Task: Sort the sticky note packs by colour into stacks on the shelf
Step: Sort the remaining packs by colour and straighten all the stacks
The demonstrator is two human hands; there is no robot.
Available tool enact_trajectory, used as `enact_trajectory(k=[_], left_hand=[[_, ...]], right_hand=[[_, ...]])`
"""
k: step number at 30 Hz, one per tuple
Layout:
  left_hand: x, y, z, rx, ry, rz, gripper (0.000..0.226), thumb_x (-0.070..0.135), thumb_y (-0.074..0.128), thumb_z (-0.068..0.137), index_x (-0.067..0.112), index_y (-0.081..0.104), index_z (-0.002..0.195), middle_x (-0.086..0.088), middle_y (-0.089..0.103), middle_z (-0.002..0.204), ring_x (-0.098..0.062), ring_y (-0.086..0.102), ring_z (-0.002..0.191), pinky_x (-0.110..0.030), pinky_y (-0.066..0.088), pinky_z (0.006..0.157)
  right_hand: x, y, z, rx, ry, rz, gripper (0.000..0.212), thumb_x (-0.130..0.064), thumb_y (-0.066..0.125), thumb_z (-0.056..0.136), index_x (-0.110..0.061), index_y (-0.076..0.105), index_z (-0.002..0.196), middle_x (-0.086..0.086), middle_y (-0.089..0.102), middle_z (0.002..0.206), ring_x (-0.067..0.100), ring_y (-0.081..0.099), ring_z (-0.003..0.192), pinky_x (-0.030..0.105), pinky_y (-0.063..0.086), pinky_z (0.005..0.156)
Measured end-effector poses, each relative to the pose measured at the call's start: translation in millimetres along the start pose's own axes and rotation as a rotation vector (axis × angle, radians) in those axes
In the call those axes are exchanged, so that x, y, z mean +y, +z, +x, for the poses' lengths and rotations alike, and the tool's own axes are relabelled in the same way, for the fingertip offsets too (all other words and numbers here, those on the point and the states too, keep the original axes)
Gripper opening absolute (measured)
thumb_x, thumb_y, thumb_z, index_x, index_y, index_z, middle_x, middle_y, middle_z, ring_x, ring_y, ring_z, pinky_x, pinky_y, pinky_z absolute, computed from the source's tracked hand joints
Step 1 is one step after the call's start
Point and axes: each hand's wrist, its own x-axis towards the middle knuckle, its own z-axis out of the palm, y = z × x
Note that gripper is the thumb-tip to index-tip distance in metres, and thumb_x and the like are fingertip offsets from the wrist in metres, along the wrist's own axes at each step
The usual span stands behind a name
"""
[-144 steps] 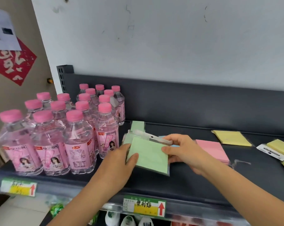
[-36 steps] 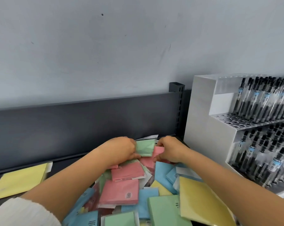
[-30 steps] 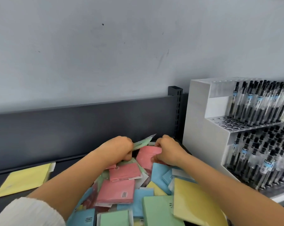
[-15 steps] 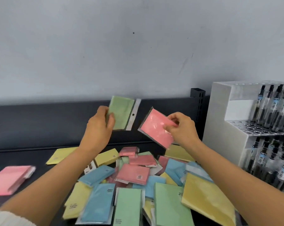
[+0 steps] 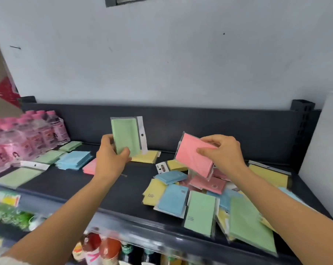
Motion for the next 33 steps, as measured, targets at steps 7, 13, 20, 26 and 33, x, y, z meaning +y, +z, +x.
enact_trajectory(k=[7,13,20,26,33], left_hand=[[-28.0,-63.2,9.2,0.034,0.027,0.197,0.018,0.007,0.05,0.087,0.011,0.048,0.07,-0.019,0.055,0.068,-0.039,0.065,0.077,-0.034,0.04,0.058],[-57.2,-126.6,21.5,0.103,0.044,0.23,0.021,0.006,0.05,0.09,0.015,0.049,0.071,-0.016,0.054,0.067,-0.042,0.063,0.08,-0.044,0.047,0.06],[-91.2,-195.6,45.8,0.037,0.141,0.279,0.019,0.004,0.05,0.092,0.02,0.056,0.085,-0.006,0.051,0.062,-0.014,0.037,0.051,-0.027,0.03,0.048],[-109.8,-217.8,50.1,-0.219,0.315,0.399,0.03,0.002,0.053,0.09,0.018,0.066,0.113,0.001,0.05,0.055,-0.015,0.043,0.047,-0.021,0.032,0.048],[-125.7,-207.7,52.0,-0.496,0.722,0.546,0.056,-0.018,0.06,0.074,0.009,0.061,0.123,-0.012,0.059,0.128,-0.031,0.055,0.12,-0.043,0.047,0.099]], right_hand=[[-26.5,45.0,-1.1,-0.026,0.006,0.059,0.027,-0.02,0.081,0.068,-0.027,0.069,0.091,-0.019,0.063,0.087,-0.005,0.058,0.083,0.015,0.044,0.064],[-48.3,100.5,-2.3,-0.057,0.015,0.079,0.021,-0.022,0.078,0.072,-0.03,0.068,0.087,-0.02,0.063,0.088,-0.003,0.058,0.086,0.015,0.044,0.066],[-79.3,173.3,-9.0,-0.019,0.069,0.088,0.021,-0.018,0.078,0.072,-0.026,0.069,0.088,-0.009,0.068,0.092,0.007,0.063,0.088,0.027,0.051,0.074],[-110.0,207.4,-10.6,0.084,0.112,0.106,0.02,-0.017,0.075,0.073,-0.03,0.067,0.085,-0.009,0.067,0.094,0.014,0.064,0.091,0.038,0.055,0.08],[-125.3,209.5,-9.6,0.25,0.199,0.157,0.019,-0.018,0.074,0.076,-0.026,0.068,0.092,-0.002,0.068,0.099,0.018,0.066,0.088,0.041,0.058,0.072]])
